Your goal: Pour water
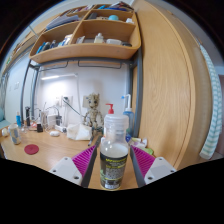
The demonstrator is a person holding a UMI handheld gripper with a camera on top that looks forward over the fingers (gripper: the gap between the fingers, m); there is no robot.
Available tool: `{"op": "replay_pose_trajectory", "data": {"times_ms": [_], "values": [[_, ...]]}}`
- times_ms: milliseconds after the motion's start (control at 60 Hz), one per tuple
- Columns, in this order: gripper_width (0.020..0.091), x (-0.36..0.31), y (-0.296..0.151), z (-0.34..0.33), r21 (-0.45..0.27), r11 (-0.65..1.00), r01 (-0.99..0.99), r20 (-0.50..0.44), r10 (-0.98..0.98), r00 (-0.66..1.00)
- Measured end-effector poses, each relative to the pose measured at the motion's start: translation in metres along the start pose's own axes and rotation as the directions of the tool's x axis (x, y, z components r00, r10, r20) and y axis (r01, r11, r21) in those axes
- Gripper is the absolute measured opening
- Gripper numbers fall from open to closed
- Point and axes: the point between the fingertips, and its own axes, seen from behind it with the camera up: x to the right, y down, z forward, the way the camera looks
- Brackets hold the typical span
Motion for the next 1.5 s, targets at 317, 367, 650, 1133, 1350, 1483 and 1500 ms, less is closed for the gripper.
{"op": "replay_pose_trajectory", "data": {"times_ms": [317,367,650,1133,1350,1483,1500], "values": [[0.0301,-0.002,0.004,0.007,0.007,0.998,-0.056,-0.011,0.056,0.998],[0.0262,0.000,0.004,0.007,0.012,0.998,-0.062,-0.018,0.063,0.998],[0.0263,-0.018,-0.004,0.009,-0.013,0.999,0.047,-0.021,-0.047,0.999],[0.0263,-0.275,-0.078,0.030,0.179,0.448,0.876,0.013,-0.891,0.453],[0.0262,-0.380,-0.092,0.032,0.280,-0.024,0.960,-0.113,-0.994,0.008],[0.0261,-0.417,-0.092,0.034,0.263,-0.319,0.910,-0.213,-0.940,-0.268],[0.0262,-0.420,-0.092,0.034,0.257,-0.352,0.900,-0.228,-0.927,-0.298]]}}
